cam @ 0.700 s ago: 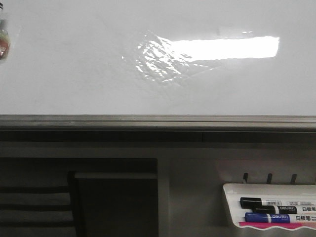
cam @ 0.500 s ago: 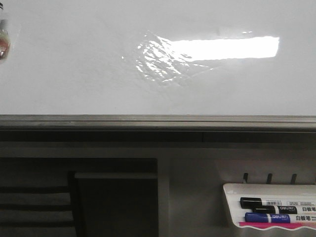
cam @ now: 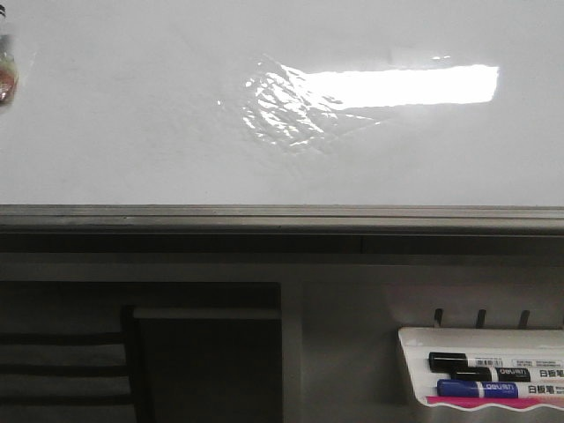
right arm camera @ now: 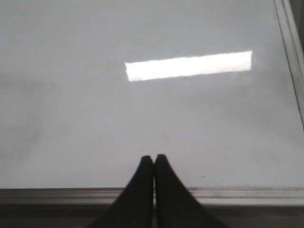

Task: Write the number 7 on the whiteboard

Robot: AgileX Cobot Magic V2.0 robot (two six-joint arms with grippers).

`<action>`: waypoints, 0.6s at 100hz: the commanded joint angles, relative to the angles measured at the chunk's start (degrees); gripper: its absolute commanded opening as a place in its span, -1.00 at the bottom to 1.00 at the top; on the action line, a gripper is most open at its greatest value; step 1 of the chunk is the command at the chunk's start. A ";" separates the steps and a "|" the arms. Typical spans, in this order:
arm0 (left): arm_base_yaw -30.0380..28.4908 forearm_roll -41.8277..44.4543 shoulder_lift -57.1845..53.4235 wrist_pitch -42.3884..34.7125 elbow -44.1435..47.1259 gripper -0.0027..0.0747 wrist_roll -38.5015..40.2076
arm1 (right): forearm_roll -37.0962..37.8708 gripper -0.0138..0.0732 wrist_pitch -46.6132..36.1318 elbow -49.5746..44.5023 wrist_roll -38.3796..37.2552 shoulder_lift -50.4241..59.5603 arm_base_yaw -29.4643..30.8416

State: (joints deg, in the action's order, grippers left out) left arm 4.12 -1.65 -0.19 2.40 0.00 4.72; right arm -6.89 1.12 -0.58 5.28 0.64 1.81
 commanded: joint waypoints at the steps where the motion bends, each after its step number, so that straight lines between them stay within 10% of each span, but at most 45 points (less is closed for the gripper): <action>1: 0.59 -0.51 -1.73 -4.29 1.90 -0.98 0.59 | 0.49 -0.85 -4.68 -1.66 0.32 1.09 0.30; 60: 0.59 -3.55 -1.73 -4.51 1.39 -0.98 0.59 | 0.07 -0.85 -1.12 -0.94 0.32 1.09 0.30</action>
State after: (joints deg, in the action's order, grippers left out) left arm 4.12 -3.12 -0.19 2.31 0.00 4.72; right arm -6.89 2.02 -0.58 5.28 0.64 1.81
